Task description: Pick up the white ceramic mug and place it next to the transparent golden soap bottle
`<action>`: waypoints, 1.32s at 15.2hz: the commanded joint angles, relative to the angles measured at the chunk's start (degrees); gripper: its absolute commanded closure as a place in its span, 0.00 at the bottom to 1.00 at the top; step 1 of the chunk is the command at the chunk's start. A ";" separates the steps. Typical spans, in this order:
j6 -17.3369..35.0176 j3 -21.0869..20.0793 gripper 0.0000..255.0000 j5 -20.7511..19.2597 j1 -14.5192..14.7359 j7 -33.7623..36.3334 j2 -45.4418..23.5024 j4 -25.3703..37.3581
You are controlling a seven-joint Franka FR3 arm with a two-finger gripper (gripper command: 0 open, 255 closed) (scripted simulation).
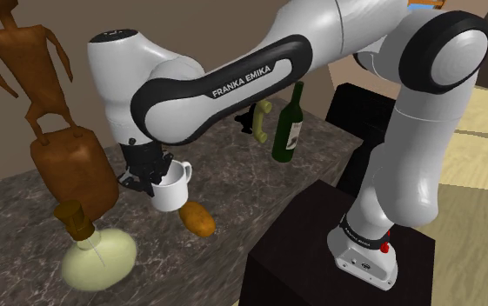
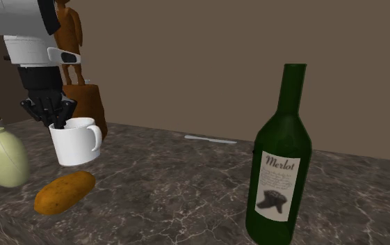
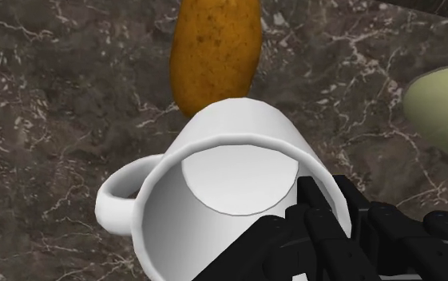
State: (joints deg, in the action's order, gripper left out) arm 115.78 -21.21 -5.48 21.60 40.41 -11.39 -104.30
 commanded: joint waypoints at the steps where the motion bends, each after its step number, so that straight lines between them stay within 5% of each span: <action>1: 1.33 0.09 1.00 -0.27 0.01 0.11 -0.55 -0.77; 11: 8.17 0.51 1.00 -1.84 0.30 1.22 -3.56 -4.83; 19: 8.52 0.53 1.00 -1.94 0.31 1.29 -3.75 -5.01; 20: 8.27 0.53 0.00 -1.90 0.29 1.22 -3.74 -4.78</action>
State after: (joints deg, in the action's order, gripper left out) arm 124.24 -20.65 -7.42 21.79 41.48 -14.81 -108.76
